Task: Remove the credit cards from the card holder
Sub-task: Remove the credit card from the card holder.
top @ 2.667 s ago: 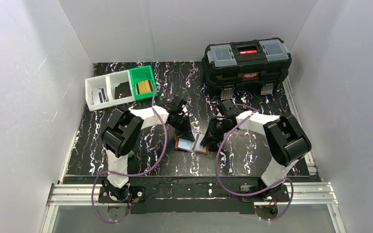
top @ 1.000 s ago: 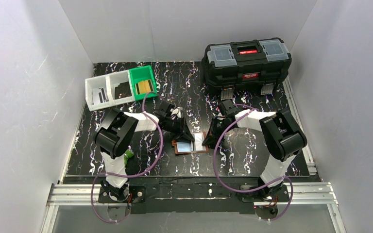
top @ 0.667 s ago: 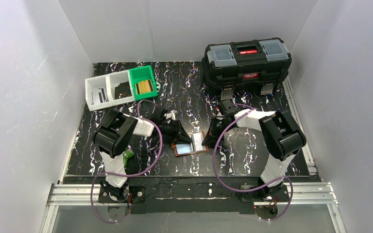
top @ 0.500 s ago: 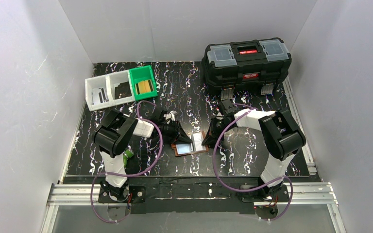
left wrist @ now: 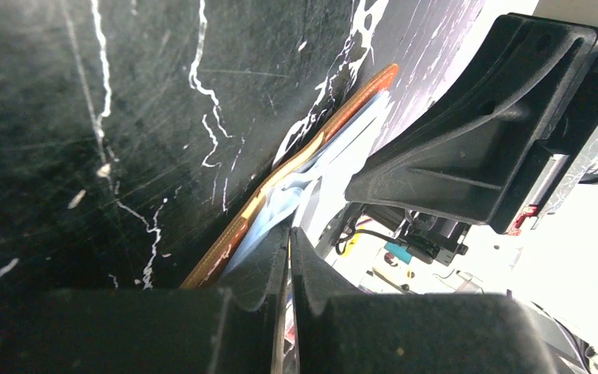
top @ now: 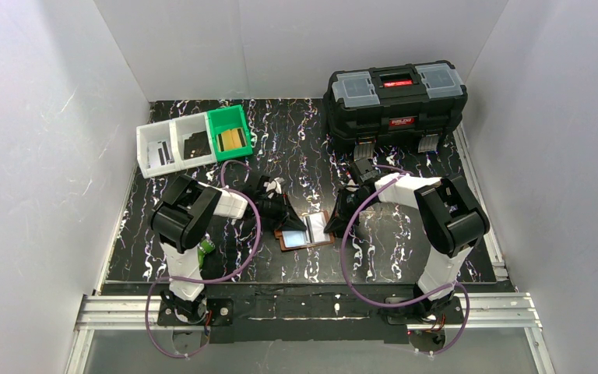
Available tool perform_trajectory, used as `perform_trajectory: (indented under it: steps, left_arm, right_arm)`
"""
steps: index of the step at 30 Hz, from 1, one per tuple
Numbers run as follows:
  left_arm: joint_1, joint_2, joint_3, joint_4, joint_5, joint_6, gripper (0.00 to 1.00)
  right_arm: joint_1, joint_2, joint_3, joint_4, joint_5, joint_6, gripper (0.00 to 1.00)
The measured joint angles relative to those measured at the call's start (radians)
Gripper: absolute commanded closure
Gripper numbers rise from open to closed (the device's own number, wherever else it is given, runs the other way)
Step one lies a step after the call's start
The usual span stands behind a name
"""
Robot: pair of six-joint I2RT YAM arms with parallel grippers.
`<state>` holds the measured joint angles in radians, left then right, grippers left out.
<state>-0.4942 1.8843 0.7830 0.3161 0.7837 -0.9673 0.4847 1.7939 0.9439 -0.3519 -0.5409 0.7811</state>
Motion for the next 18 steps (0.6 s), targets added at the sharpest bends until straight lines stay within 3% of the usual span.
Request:
perform_trajectory:
  steps: [18]
  left_arm:
    - [-0.001, -0.094, 0.037, -0.237, -0.117, 0.129, 1.0]
  right_arm:
    - [-0.013, -0.002, -0.007, -0.004, 0.047, 0.001, 0.99]
